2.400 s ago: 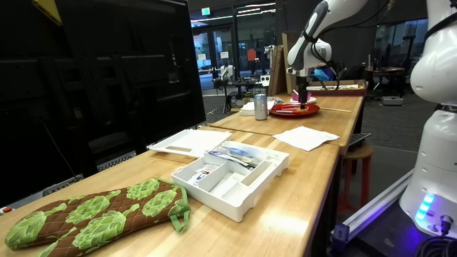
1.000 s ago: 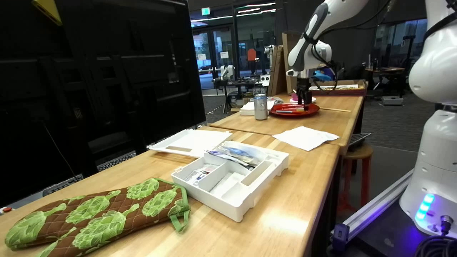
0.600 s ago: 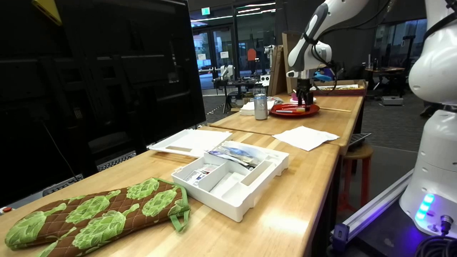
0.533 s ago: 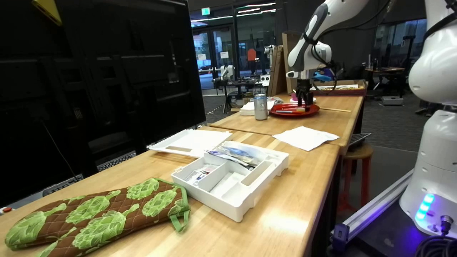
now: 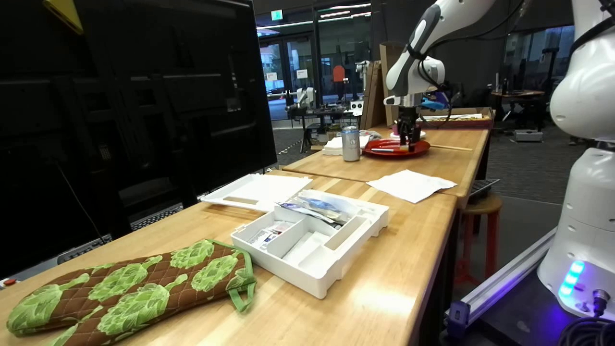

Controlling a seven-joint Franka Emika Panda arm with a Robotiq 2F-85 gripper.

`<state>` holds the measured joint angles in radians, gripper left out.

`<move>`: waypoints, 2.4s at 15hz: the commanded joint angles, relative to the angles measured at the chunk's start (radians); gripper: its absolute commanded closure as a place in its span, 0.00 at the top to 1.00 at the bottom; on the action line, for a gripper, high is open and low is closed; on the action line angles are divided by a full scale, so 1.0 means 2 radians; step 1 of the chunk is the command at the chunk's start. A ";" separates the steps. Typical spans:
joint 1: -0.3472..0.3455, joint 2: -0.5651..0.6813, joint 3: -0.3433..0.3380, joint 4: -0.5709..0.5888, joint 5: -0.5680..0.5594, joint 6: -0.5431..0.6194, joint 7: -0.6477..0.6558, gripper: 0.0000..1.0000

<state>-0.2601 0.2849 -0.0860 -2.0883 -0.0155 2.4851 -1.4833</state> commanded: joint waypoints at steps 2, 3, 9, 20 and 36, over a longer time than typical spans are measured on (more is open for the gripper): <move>-0.005 -0.007 0.003 -0.002 0.009 -0.008 -0.017 0.48; -0.006 -0.008 0.003 -0.001 0.009 -0.009 -0.017 0.44; -0.013 -0.019 0.001 -0.004 0.018 -0.015 -0.020 0.25; -0.050 -0.049 -0.040 0.016 0.083 -0.059 -0.030 0.25; -0.084 0.096 -0.050 0.241 0.097 -0.222 0.038 0.25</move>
<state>-0.4027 0.4177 -0.1996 -1.7045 0.1635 2.1034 -1.4369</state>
